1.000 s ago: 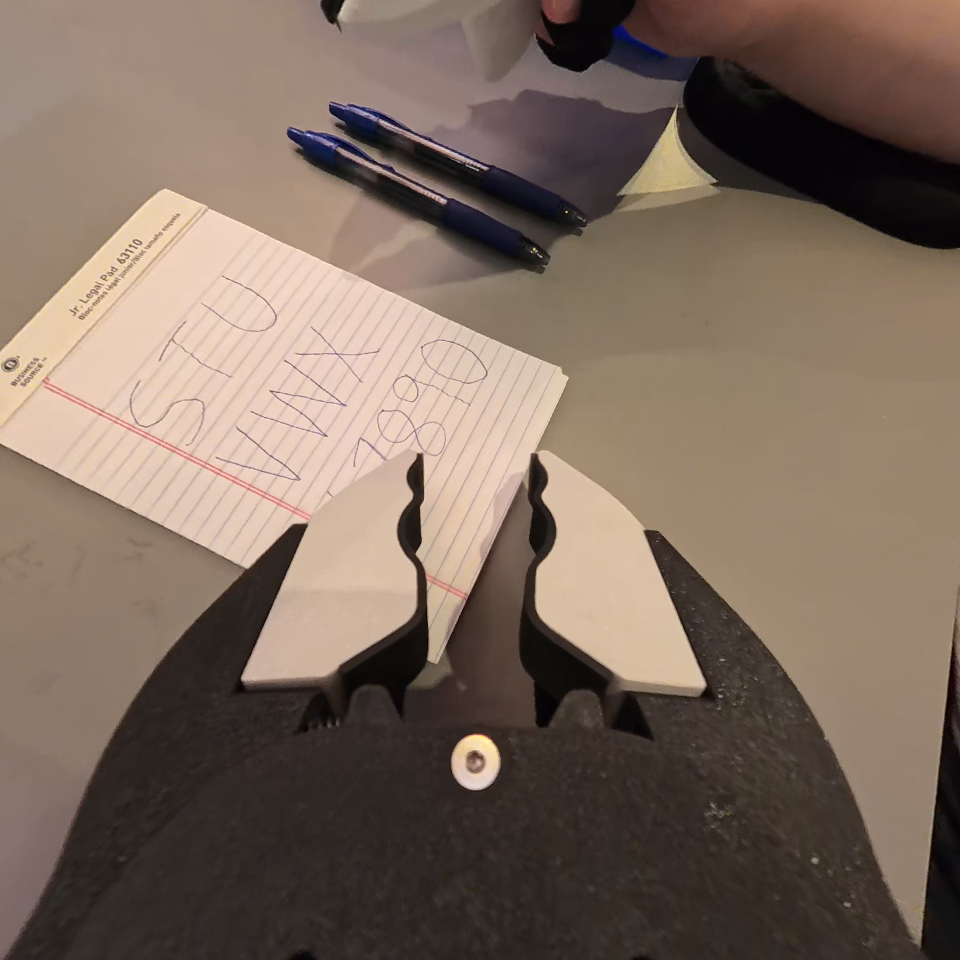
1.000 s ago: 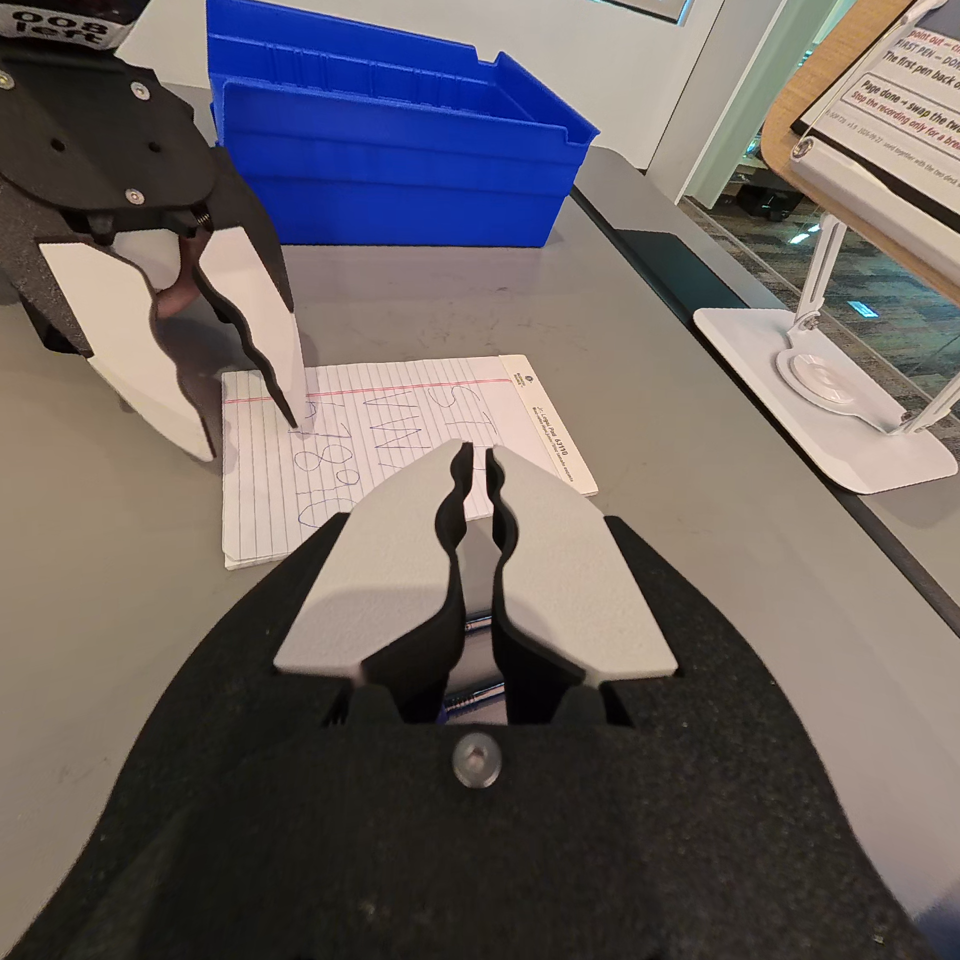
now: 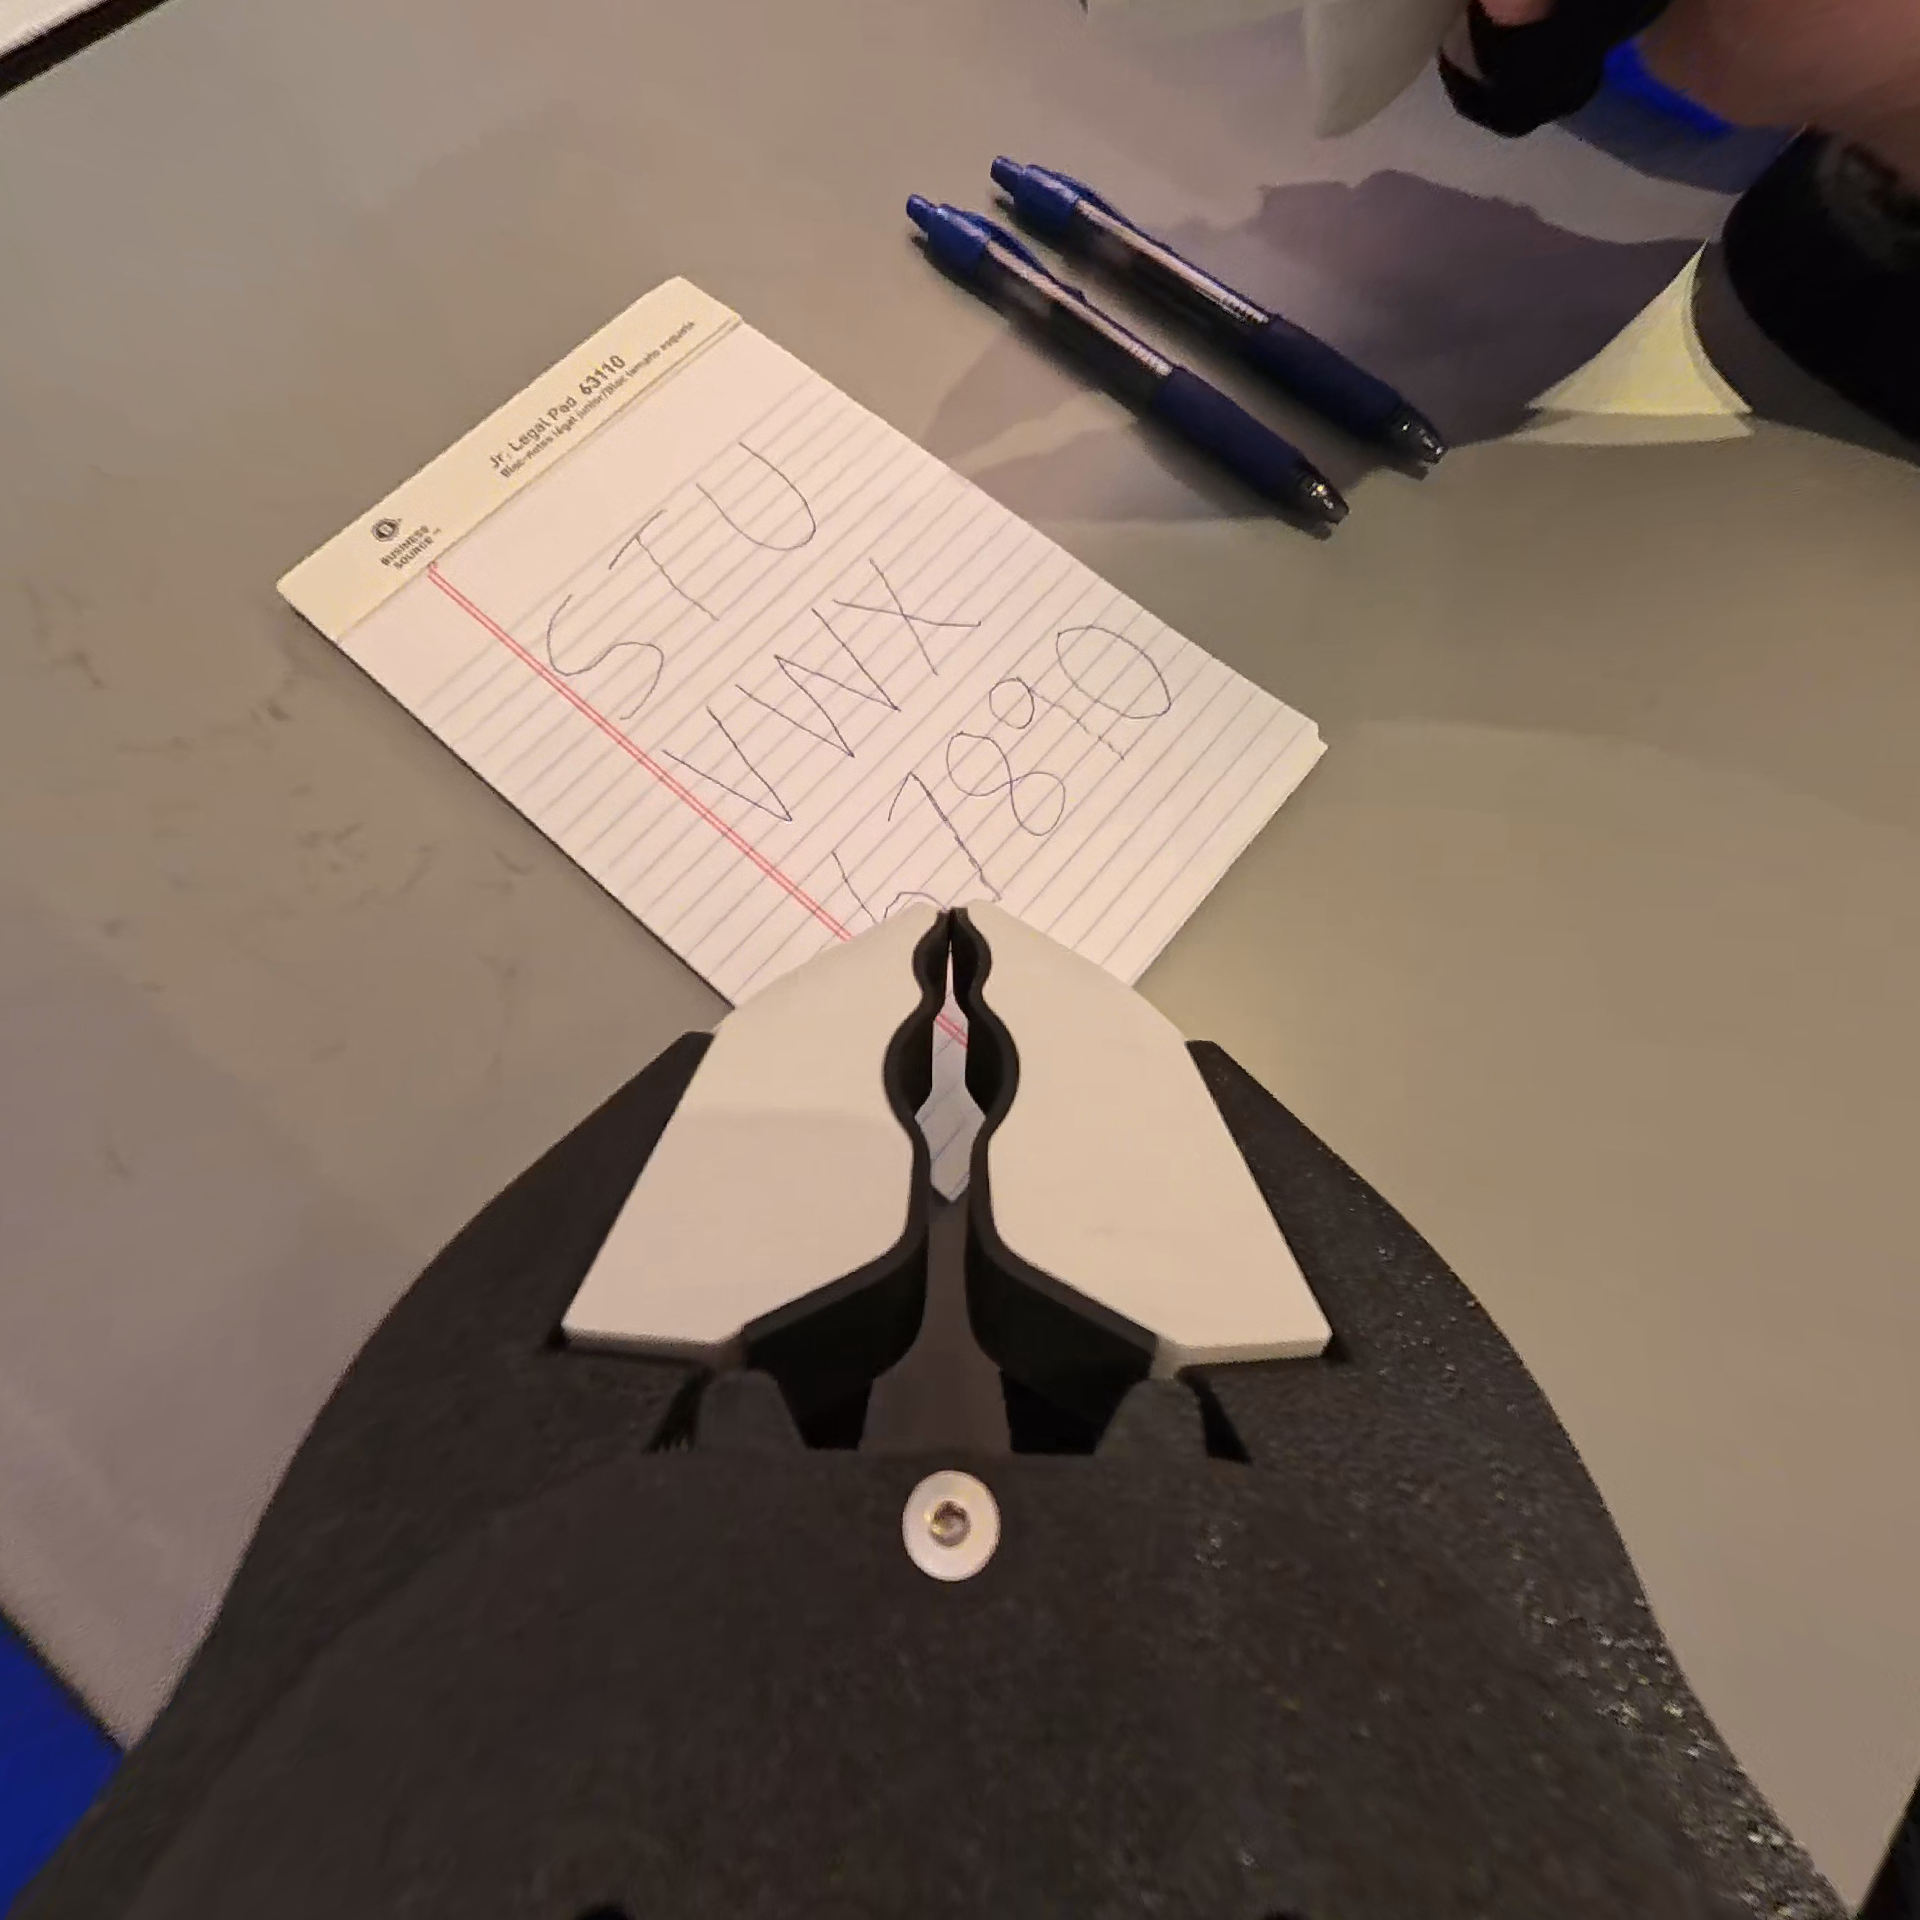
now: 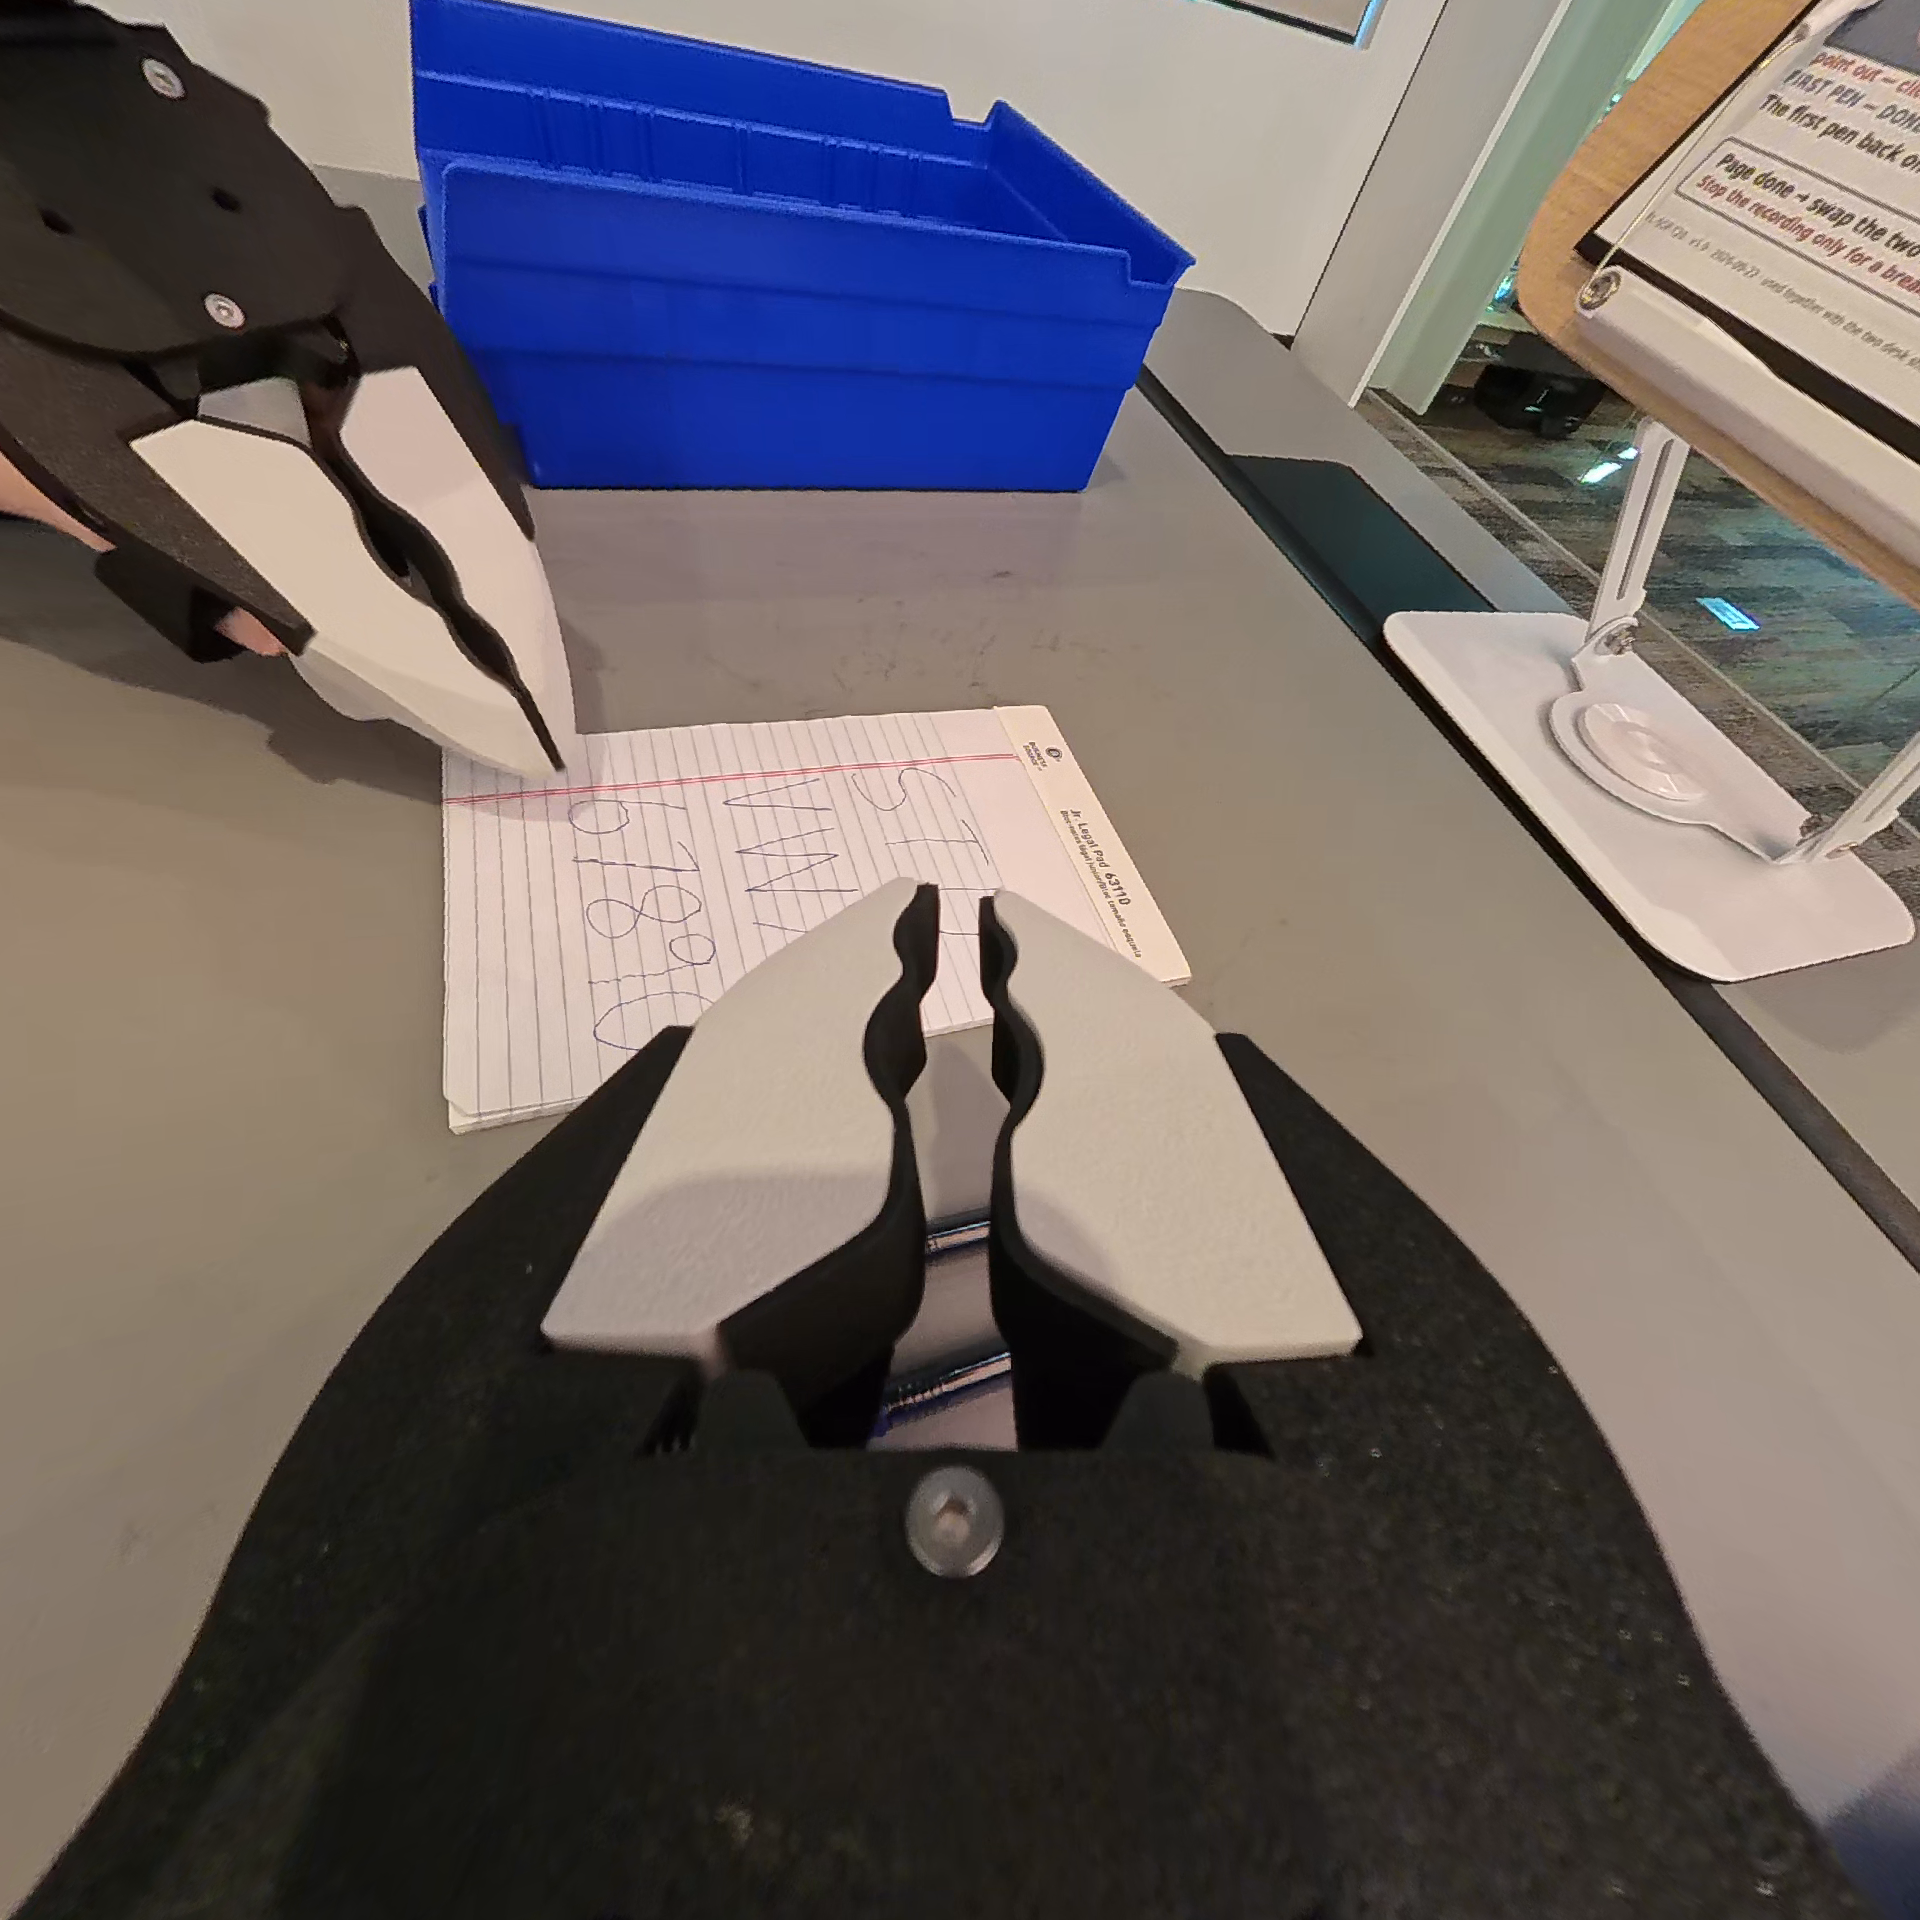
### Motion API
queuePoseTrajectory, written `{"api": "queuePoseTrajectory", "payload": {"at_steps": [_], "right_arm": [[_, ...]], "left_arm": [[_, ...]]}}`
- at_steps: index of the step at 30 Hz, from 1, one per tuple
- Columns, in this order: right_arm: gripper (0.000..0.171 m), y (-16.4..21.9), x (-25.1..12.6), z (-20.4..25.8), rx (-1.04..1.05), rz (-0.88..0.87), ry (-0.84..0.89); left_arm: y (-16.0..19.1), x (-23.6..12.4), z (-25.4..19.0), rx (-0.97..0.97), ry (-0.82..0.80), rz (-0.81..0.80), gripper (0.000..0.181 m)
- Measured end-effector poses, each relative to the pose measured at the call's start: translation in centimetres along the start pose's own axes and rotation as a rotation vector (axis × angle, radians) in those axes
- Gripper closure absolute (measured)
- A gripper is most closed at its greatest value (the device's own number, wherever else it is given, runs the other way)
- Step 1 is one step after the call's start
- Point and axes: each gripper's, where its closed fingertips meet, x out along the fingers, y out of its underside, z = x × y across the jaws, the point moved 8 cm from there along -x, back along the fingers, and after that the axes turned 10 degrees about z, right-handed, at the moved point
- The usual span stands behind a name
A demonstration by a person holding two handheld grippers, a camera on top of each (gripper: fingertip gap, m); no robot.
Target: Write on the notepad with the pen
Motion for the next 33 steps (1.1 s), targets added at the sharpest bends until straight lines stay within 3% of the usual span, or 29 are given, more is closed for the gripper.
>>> {"api": "queuePoseTrajectory", "payload": {"at_steps": [4,13,21,27,33], "right_arm": [[0.164,0.0,0.0,0.0,-0.001,0.000,0.000],[0.164,0.0,-0.1,-0.1,-0.005,0.001,0.004],[0.164,0.0,-0.1,-0.1,-0.002,0.001,0.001],[0.164,-0.1,-0.1,-0.1,-0.008,0.002,0.004],[0.164,-0.1,-0.2,-0.1,-0.010,0.004,0.005]], "left_arm": [[0.5,1.3,0.2,0.001,-0.008,0.077,0.181],[-1.2,0.8,-0.4,0.005,0.043,0.013,0.181],[-0.1,1.7,0.0,-0.027,0.018,0.087,0.181],[-1.4,0.9,-0.4,-0.050,0.064,-0.020,0.181],[-1.1,2.7,-0.9,0.001,0.056,0.056,0.181]]}}
